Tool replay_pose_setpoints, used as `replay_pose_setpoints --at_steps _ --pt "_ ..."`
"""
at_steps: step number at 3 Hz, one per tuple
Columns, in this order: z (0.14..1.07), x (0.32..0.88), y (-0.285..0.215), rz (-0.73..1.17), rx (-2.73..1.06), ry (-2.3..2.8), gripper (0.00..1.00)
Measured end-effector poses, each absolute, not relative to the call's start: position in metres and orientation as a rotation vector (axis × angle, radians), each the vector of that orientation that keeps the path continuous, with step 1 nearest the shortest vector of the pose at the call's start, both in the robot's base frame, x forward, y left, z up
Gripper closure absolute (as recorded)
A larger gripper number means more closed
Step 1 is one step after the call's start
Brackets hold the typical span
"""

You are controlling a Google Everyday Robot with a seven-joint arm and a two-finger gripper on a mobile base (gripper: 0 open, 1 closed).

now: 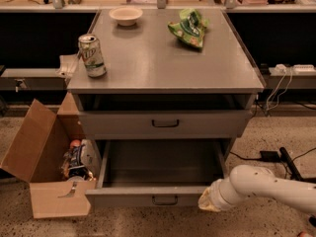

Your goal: Close middle drawer

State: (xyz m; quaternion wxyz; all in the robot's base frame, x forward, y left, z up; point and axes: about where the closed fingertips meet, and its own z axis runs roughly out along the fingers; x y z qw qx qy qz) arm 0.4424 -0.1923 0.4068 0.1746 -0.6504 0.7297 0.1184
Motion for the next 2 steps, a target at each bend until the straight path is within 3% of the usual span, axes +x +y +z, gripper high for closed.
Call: replay_pose_setpoints --at_steps 2 --pt "0.4107 0.4606 -0.196 0.274 -1.83 2.004 1.0"
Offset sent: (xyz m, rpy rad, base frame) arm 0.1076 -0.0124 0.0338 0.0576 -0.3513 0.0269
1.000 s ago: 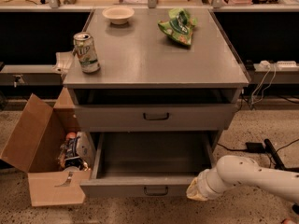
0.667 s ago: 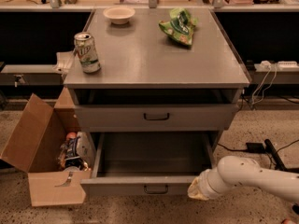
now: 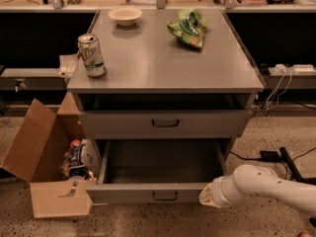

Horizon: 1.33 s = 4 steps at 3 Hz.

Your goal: Close middle drawer

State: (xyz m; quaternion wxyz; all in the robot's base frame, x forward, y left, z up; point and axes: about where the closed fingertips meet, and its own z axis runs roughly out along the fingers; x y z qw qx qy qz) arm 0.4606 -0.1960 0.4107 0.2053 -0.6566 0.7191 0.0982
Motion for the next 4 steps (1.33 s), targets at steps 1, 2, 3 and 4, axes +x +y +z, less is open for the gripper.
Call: replay_pose_setpoints --at_steps 1,2,3,4 --pt "0.413 0.469 -0.196 0.255 -1.824 1.983 1.0" --pt "0.415 0.48 -0.194 0.239 -1.82 1.961 1.0" --pt "0.415 0.479 -0.194 0.239 -1.82 1.961 1.0" --pt "0.416 0.489 -0.192 0.23 -1.819 1.943 1.0"
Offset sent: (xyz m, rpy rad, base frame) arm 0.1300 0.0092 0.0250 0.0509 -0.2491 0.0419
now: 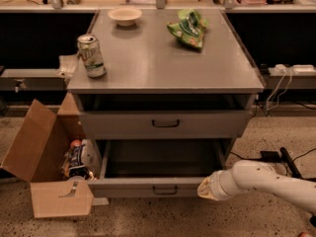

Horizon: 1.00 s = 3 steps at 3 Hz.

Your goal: Close middle drawer

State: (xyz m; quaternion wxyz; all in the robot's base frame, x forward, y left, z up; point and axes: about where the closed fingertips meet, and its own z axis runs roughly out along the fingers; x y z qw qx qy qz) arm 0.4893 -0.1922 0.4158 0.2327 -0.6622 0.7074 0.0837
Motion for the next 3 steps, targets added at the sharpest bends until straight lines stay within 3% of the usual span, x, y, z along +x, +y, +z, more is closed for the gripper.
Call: replay_pose_setpoints --at_steps 3 --pt "0.4175 0.5077 -0.1866 0.216 -1.819 1.91 1.0"
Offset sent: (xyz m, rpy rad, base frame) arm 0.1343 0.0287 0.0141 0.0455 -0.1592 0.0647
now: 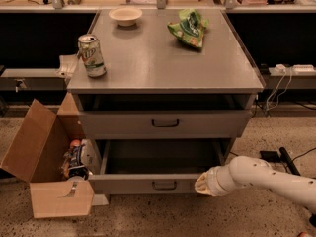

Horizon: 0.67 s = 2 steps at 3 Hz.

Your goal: Close middle drawer

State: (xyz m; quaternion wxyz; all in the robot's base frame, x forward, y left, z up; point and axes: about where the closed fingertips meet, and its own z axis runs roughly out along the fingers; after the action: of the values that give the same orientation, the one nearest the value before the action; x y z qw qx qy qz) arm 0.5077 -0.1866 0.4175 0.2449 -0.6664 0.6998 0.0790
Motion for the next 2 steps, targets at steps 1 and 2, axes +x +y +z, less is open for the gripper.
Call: replay_pose_setpoints --at_steps 1,2 --pt "0.4184 0.5155 -0.184 0.212 -1.82 1.898 1.0" --pt "0.4194 0.5233 -0.1818 0.208 -1.821 1.887 1.0"
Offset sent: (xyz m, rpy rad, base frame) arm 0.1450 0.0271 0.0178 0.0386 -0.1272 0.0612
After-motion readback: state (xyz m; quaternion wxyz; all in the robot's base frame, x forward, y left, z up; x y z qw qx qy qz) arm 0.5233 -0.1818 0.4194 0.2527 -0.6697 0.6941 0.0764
